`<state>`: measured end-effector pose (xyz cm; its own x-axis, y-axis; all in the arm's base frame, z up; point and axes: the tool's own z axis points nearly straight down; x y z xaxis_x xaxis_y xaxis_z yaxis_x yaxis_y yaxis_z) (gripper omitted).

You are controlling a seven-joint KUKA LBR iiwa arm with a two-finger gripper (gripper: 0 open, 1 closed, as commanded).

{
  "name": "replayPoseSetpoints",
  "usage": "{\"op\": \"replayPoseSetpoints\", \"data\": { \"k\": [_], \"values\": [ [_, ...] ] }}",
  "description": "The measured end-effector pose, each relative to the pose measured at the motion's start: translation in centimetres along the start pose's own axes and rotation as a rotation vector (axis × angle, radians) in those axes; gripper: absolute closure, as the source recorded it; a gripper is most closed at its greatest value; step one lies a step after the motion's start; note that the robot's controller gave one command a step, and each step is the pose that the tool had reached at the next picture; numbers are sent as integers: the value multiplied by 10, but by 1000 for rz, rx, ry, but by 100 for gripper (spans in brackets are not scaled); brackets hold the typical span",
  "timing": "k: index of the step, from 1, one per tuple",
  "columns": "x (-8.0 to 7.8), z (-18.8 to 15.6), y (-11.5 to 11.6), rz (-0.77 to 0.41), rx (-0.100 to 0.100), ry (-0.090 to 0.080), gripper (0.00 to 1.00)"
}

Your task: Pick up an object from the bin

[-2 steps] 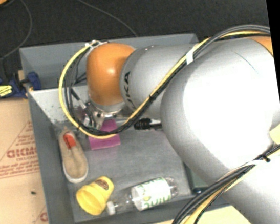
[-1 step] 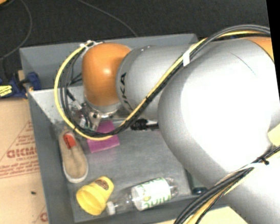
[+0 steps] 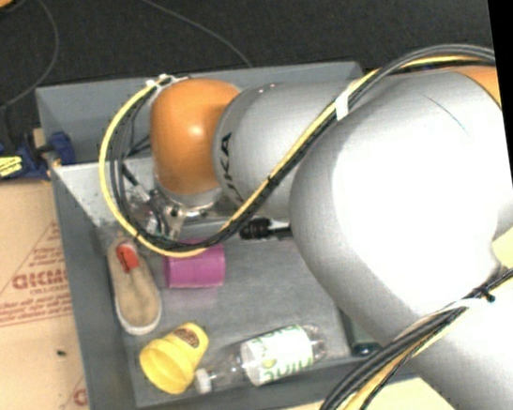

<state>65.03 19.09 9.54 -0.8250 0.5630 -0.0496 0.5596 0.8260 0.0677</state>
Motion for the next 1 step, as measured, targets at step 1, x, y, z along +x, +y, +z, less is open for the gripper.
{"op": "replayPoseSetpoints", "data": {
  "k": [1],
  "values": [
    [-1, -14, -3, 2, 8, 5, 100]
  ]
}}
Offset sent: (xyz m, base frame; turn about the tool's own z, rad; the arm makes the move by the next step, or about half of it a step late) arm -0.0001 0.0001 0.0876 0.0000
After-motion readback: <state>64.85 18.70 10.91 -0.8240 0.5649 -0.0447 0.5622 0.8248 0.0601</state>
